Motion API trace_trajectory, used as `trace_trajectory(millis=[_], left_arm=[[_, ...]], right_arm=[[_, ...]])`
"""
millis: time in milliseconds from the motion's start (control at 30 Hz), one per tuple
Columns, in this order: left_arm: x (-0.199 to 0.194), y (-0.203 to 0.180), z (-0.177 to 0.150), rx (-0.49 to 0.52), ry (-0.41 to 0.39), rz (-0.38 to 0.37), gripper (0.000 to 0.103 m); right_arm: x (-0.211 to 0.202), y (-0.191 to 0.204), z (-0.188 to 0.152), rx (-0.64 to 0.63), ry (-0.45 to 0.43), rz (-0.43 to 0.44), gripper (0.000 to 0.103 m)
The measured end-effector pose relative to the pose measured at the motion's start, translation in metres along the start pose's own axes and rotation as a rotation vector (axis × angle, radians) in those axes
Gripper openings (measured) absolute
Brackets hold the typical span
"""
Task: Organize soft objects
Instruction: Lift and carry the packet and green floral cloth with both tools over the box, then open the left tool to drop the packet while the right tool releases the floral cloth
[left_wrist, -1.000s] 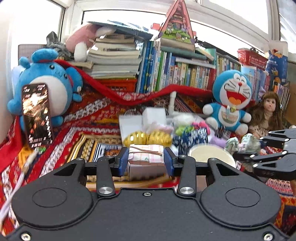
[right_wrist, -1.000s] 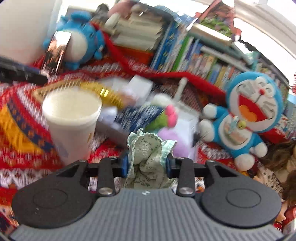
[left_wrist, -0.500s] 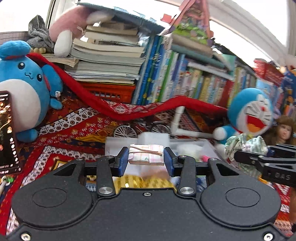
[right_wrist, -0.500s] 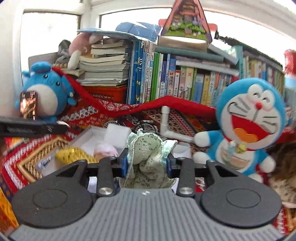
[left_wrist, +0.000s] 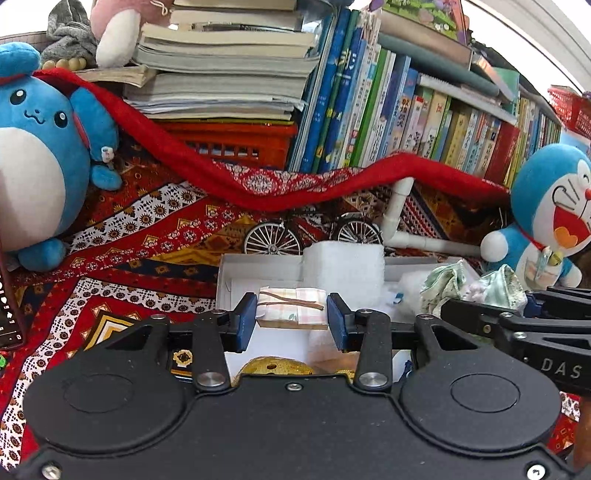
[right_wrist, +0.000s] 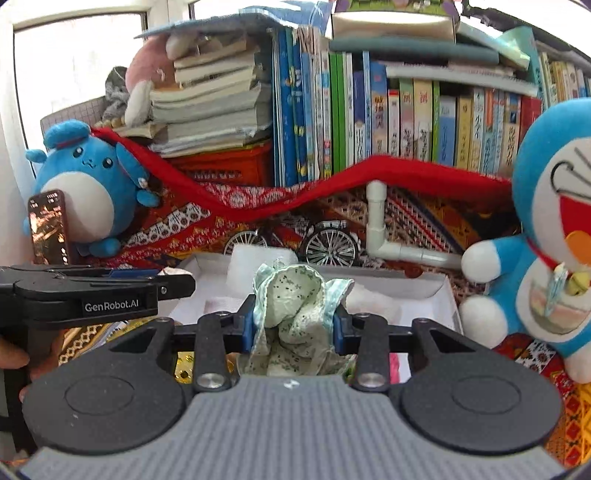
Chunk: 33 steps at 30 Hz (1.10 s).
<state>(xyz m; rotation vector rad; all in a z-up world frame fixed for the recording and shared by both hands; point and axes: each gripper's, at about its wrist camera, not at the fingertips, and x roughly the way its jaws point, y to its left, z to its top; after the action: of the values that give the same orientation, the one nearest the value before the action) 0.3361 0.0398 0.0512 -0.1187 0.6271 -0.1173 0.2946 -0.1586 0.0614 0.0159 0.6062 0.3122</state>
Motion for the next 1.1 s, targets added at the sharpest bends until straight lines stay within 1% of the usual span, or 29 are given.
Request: trace_trajectory(millis=[200, 300, 333, 367, 567, 600, 633, 800, 900, 1000, 1100], left_arm=[[0.009, -0.005, -0.006, 0.027, 0.025, 0.008, 0.039], [0.011, -0.006, -0.009, 0.028, 0.036, 0.006, 0.039], [0.011, -0.006, -0.009, 0.029, 0.038, 0.006, 0.039], [0.011, -0.006, -0.009, 0.029, 0.039, 0.006, 0.040], [0.007, -0.006, -0.007, 0.021, 0.041, -0.005, 0.040], [0.006, -0.006, -0.007, 0.022, 0.040, -0.006, 0.042], [0.005, -0.006, -0.006, 0.023, 0.040, -0.008, 0.043], [-0.004, -0.007, -0.006, 0.027, 0.017, -0.012, 0.062], [-0.014, -0.008, -0.007, 0.037, -0.004, -0.021, 0.071], [-0.028, -0.009, -0.006, 0.047, -0.034, -0.024, 0.078], [-0.046, -0.008, -0.006, 0.057, -0.070, -0.031, 0.081]], right_arm=[[0.011, -0.005, -0.007, 0.022, 0.033, -0.011, 0.046], [0.012, -0.007, -0.008, 0.032, 0.033, -0.011, 0.048], [0.011, -0.007, -0.008, 0.033, 0.029, -0.010, 0.056], [0.010, -0.007, -0.008, 0.035, 0.024, -0.009, 0.059], [0.007, -0.005, -0.007, 0.048, 0.018, -0.003, 0.059], [0.006, -0.005, -0.007, 0.050, 0.015, -0.003, 0.060], [0.005, -0.005, -0.007, 0.053, 0.012, -0.002, 0.063], [-0.003, -0.007, -0.004, 0.068, -0.015, 0.014, 0.069], [-0.012, -0.007, -0.003, 0.077, -0.039, 0.015, 0.073], [-0.027, -0.007, -0.002, 0.079, -0.084, 0.001, 0.080], [-0.047, -0.005, -0.002, 0.059, -0.140, -0.021, 0.085]])
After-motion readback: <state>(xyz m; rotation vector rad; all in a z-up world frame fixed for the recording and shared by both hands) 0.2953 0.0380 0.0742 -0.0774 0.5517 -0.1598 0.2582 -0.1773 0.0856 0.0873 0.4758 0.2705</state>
